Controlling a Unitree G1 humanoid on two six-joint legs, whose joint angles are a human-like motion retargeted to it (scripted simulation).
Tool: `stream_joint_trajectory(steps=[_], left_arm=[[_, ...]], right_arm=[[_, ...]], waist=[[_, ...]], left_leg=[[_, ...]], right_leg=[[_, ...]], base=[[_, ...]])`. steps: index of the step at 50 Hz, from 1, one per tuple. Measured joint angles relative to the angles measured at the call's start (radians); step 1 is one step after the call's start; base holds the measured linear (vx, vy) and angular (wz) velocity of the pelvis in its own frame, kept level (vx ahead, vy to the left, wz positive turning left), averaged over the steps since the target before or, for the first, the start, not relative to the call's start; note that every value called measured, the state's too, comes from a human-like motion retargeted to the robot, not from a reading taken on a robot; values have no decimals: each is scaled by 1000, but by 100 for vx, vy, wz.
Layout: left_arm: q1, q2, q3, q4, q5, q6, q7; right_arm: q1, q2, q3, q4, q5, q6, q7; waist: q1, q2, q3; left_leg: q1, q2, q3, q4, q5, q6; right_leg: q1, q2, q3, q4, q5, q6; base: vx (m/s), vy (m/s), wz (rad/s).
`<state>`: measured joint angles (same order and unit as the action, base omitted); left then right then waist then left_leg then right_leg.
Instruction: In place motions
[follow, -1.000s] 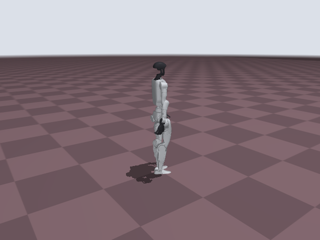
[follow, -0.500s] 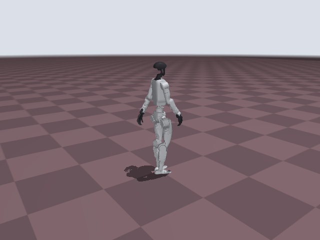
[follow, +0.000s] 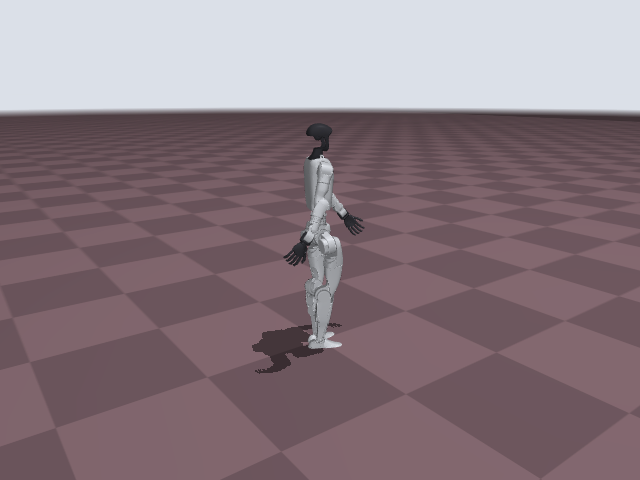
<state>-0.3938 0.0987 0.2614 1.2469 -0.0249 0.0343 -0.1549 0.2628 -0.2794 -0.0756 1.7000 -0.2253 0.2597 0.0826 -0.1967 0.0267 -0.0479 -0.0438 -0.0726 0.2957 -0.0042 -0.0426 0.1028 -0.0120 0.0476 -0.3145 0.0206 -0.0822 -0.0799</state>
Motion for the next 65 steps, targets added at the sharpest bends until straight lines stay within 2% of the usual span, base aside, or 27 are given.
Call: stream_joint_trajectory(steps=[5, 9, 13, 17, 23, 28, 33, 38, 41, 47, 55, 61, 65], left_arm=[[50, -7, -27, 11, 61, -16, -5], [143, -17, -11, 119, 106, -16, -4], [268, -15, 85, 306, 150, -5, 29], [450, 3, 197, 453, 104, 29, 75], [755, 18, 267, 453, 72, 80, 37], [862, 39, 257, 453, 146, 93, 27], [806, 34, 240, 453, 131, 96, 35], [624, 8, 201, 447, 77, 57, 73], [492, -6, 146, 386, 69, 49, 93], [266, 14, 5, 170, 108, 32, 39], [28, 10, -4, 20, 19, 21, 0], [6, 11, -21, -10, 28, 13, -43], [64, 13, -43, 44, 93, -1, -19]], right_arm=[[-58, 44, 39, 0, -4, -22, 18], [-159, 89, 103, -29, -26, -67, 58], [-281, 128, 186, -133, -66, -92, 70], [-422, 166, 256, -266, -113, -114, 110], [-559, 224, 305, -509, -58, -165, 194], [-591, 247, 323, -652, 12, -225, 201], [-556, 243, 340, -662, -2, -255, 178], [-481, 226, 333, -504, -85, -239, 158], [-438, 205, 298, -337, -148, -203, 128], [-297, 120, 195, -75, -185, -89, 45], [-70, 7, 41, 0, -88, -25, 27], [-15, -4, 12, 0, -12, 15, -13], [-61, 30, 43, 0, -13, 3, 3]], waist=[[16, 6, -1], [33, 8, -6], [44, 7, -6], [37, 11, -10], [26, 17, -8], [25, 11, -8], [19, 0, -11], [14, -7, -18], [13, -8, -17], [-6, -5, -16], [-13, -3, -16], [-4, 6, -11], [10, 12, -13]], left_leg=[[-5, -5, -14, 2, 4, 0], [-3, -12, -26, 2, 6, 0], [3, -17, -34, 2, 6, 0], [6, -14, -32, 2, 2, -2], [13, -3, -15, 0, -6, -6], [15, 0, -13, 1, -8, -8], [16, 0, -15, 2, -7, -9], [17, 2, -8, 0, -8, -8], [17, 5, 5, -2, -8, -5], [19, 9, 14, -5, -11, -3], [14, 6, 15, -9, -11, -2], [12, 4, 13, -10, -9, -2], [10, 0, 6, -9, -7, -2]], right_leg=[[6, -5, -22, -3, -4, 2], [12, -10, -37, -4, -9, 3], [17, -12, -38, -5, -12, 4], [14, -10, -31, -3, -13, 5], [6, -3, -10, 1, -10, 6], [6, -3, -8, 3, -10, 8], [8, -4, -10, 4, -10, 9], [4, -3, -2, 4, -6, 9], [0, 1, 11, 5, -1, 8], [-2, 5, 15, 2, 5, 8], [-5, 5, 18, -2, 5, 5], [-4, 3, 14, -4, 4, 5], [-1, -1, 2, -5, 2, 7]], base=[[0, 2, 20], [1, 4, 29], [1, 2, 17], [0, 0, 0], [1, 0, -10], [0, 0, 0], [0, 0, 0], [0, 0, -4], [-1, -1, -33], [-1, 0, -23], [0, 0, 0], [0, 0, 0], [0, 2, 14]])
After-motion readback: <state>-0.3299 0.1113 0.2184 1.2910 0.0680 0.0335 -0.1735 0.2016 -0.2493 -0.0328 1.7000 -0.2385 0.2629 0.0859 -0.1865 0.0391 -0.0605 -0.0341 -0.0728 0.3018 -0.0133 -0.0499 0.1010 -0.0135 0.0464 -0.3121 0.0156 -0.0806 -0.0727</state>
